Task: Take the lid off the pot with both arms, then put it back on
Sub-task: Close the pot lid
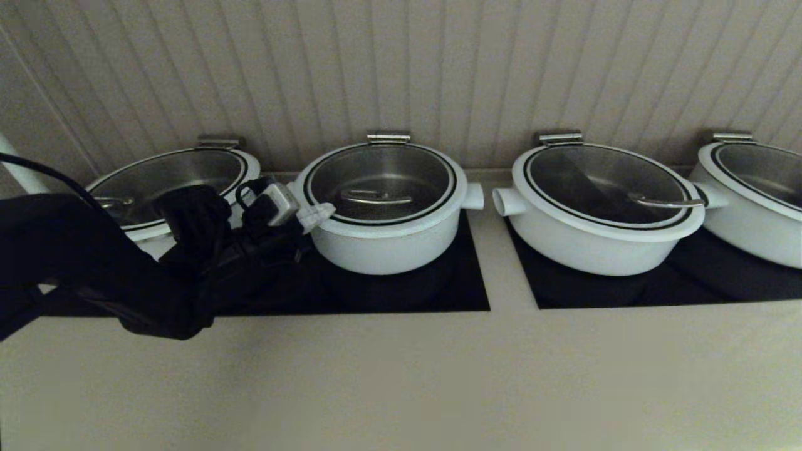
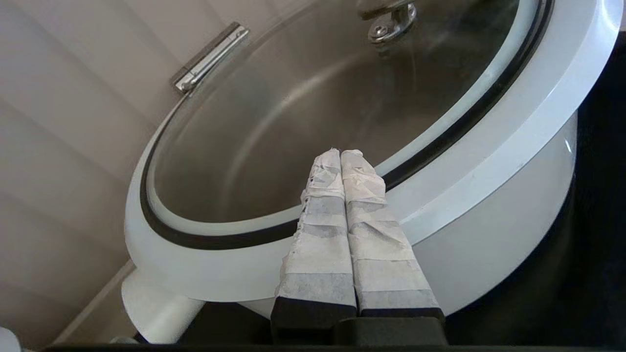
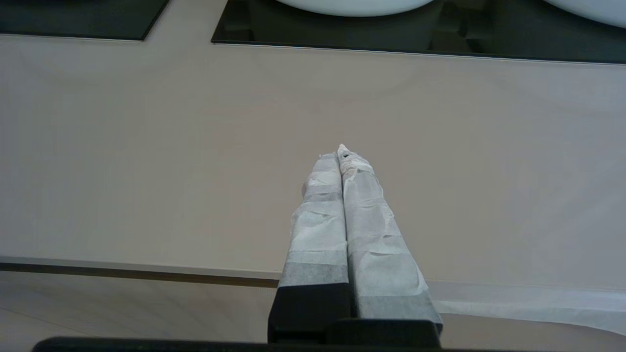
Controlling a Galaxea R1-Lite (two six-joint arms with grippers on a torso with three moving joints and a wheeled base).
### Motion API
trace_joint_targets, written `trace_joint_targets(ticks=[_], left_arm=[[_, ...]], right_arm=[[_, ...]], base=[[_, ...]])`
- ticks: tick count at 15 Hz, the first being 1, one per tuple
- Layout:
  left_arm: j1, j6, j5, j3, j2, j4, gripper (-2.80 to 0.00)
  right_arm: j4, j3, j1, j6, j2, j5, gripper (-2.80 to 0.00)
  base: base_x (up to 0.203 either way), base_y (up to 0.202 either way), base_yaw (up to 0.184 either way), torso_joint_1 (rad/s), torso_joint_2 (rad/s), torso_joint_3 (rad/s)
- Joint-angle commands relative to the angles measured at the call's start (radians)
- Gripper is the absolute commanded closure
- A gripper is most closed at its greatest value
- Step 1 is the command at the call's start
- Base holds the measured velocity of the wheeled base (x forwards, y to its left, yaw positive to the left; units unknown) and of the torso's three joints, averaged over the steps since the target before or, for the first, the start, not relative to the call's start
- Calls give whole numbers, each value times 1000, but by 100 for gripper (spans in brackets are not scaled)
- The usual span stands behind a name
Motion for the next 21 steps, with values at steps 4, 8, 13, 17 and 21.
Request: trace_joint_targets(ticks=[4, 8, 13, 17, 21], left_arm=[[0, 3, -2, 4, 33, -23, 0], [0, 3, -2, 2, 36, -23, 0], [0, 0, -2, 2, 25, -23, 0], [2, -2, -1, 2, 11, -23, 0], [11, -2, 4, 4, -13, -20, 0]], right_arm=[[1, 0, 0, 0, 1, 1, 0], [1, 0, 0, 0, 1, 1, 0], [1, 0, 0, 0, 1, 1, 0], [1, 0, 0, 0, 1, 1, 0], [1, 0, 0, 0, 1, 1, 0]], base=[[0, 0, 0, 0, 0, 0], [0, 0, 0, 0, 0, 0], [0, 0, 0, 0, 0, 0], [0, 0, 0, 0, 0, 0], [0, 0, 0, 0, 0, 0]])
